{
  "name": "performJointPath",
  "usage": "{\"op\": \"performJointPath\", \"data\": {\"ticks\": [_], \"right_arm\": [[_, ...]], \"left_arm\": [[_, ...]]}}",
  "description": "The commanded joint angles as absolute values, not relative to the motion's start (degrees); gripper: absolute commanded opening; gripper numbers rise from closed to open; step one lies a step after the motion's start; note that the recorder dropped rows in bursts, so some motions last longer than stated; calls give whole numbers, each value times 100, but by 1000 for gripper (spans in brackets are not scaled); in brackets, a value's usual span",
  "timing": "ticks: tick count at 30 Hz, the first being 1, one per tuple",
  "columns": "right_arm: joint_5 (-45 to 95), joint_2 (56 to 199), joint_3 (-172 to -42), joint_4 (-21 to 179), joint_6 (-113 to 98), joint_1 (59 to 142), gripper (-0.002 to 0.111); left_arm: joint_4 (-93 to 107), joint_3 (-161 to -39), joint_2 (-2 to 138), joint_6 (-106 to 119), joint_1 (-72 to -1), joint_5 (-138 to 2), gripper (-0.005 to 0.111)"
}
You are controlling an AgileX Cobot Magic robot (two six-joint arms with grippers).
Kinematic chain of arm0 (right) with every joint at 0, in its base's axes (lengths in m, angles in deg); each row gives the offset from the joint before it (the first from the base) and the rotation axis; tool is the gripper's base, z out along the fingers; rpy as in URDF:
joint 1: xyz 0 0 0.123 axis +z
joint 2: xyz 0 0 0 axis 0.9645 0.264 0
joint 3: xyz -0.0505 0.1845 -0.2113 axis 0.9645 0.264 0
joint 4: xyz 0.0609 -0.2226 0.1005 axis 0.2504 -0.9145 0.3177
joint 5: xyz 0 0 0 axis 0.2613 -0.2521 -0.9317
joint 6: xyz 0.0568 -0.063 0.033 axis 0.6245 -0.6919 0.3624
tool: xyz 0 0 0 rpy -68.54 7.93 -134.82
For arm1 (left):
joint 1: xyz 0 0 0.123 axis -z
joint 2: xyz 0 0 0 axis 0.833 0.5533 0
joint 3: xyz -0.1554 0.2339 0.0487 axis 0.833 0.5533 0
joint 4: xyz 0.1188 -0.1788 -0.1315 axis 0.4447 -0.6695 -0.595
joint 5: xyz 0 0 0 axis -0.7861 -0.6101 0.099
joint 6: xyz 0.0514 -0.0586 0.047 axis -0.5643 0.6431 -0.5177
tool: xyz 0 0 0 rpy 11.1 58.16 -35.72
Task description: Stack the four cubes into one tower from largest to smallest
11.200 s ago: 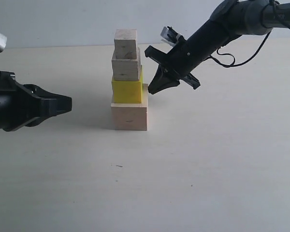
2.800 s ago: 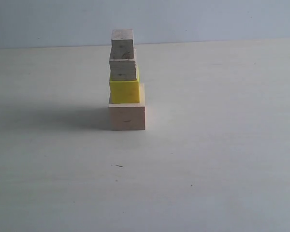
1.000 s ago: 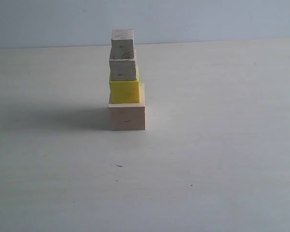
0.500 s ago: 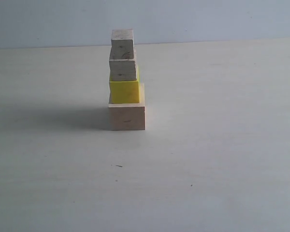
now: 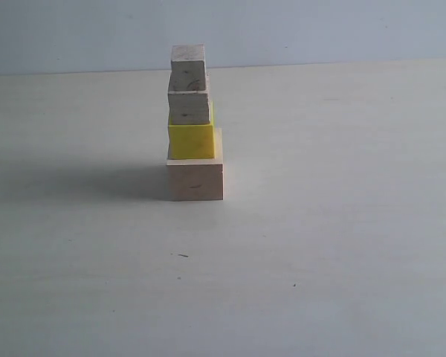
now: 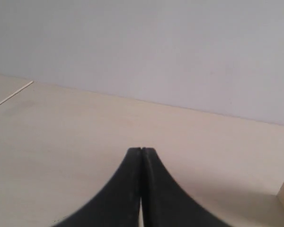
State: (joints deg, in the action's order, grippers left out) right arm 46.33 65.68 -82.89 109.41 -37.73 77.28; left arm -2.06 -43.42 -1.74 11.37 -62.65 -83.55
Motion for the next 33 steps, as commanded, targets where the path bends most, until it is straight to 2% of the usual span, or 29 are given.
{"op": "performJointPath", "data": {"ticks": [1,12,33], "right_arm": [[4635,6543,-8254,10926,-3753,7734,0],[4635,6543,-8254,10926,-3753,7734,0],[4635,6543,-8254,10926,-3753,7734,0]], "left_arm": [[-211,-4074,-206,637,-5994,-8258,0],[18,-3945,-206,653,-5779,-8862,0],[54,-3945,-206,626,-5779,-8862,0]]}}
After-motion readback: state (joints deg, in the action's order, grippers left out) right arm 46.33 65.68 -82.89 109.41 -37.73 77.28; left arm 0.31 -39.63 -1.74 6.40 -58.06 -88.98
